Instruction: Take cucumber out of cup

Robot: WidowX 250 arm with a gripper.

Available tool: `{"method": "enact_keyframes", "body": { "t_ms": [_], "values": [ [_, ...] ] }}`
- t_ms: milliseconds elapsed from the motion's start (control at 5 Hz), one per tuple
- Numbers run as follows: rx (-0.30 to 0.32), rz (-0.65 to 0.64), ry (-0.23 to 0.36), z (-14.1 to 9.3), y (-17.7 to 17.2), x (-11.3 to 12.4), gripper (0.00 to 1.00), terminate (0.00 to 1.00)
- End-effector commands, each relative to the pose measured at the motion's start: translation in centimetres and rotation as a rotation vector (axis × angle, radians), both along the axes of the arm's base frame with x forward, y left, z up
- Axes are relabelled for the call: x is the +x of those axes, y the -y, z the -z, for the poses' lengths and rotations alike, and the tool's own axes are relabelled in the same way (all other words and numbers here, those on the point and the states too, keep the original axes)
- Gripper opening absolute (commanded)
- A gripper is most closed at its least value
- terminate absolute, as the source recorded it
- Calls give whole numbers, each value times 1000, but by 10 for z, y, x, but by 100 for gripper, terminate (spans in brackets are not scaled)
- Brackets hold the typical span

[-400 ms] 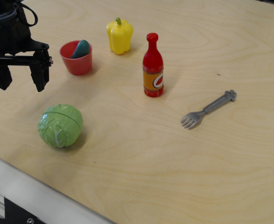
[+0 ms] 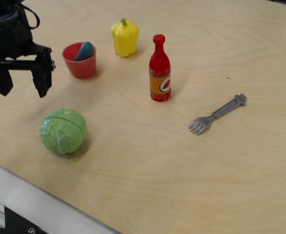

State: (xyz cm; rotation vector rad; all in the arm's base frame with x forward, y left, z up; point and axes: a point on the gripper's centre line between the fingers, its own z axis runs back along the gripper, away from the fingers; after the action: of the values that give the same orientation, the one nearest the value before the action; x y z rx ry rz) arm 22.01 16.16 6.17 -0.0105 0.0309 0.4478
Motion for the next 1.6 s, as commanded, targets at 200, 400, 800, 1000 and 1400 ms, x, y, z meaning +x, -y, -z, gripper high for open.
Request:
{"method": "enact_keyframes", "body": {
  "t_ms": [200,400,800,1000,1400],
  "values": [
    [103,-616,195,-46,9,54,100,0],
    [144,-849,190,-51,10,75,100,0],
    [120,-1178,201,-49,-3,100,100,0],
    [66,-1255,227,-44,-4,111,100,0],
    [34,-1305,249,-31,-8,126,100,0]
  ]
}}
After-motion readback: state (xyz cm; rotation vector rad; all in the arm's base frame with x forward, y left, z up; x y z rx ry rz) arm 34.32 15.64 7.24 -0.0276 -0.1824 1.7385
